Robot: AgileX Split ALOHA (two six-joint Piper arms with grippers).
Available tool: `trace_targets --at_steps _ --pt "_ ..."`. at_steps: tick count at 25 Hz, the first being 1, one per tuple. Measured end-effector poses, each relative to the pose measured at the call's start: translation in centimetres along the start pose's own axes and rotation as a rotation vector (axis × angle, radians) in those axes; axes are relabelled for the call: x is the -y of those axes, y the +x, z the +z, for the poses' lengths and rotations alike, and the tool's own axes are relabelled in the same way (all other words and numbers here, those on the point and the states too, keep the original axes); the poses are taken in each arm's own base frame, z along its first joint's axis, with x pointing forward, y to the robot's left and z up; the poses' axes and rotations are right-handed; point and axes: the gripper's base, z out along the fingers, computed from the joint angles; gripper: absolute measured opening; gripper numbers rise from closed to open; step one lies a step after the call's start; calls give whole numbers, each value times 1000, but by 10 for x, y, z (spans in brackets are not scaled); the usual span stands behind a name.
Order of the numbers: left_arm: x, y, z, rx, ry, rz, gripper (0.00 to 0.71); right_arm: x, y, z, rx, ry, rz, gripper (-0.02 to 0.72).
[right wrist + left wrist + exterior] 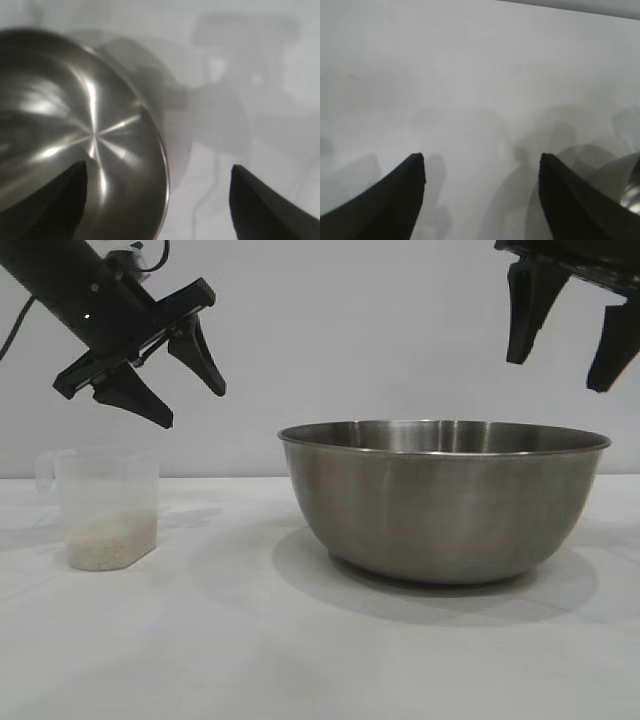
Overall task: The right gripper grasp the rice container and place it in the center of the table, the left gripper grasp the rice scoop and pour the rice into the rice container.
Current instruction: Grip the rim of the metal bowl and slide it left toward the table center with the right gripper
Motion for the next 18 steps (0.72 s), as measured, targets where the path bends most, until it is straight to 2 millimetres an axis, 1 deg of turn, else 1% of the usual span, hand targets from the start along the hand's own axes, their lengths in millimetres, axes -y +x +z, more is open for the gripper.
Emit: trace_targets --at_steps 3,5,6,7,8,9,10,12,13,14,15,18 --pt "0 0 0 0 0 0 477 2 5 7 -23 -5 13 528" --pt "0 0 0 0 0 0 477 3 4 11 -32 -15 19 528" --pt "0 0 0 0 0 0 477 3 3 15 -35 -24 19 487" --pt "0 0 0 0 0 0 477 4 1 20 -39 -37 22 473" --pt "0 0 0 0 0 0 477 6 -1 26 -49 -49 29 473" --pt "0 0 0 0 0 0 477 8 -3 33 -55 -55 35 433" --pt "0 0 0 0 0 0 477 10 -4 38 -60 -59 40 413" --pt "0 0 0 0 0 0 477 14 -8 47 -58 -59 52 419" --pt "0 0 0 0 0 0 477 15 -10 51 -55 -56 55 351" --pt "0 0 0 0 0 0 477 17 -11 54 -46 -53 58 323" --pt "0 0 0 0 0 0 477 18 -12 56 -41 -50 59 280" --pt "0 0 0 0 0 0 477 18 -14 57 -22 -50 64 110"
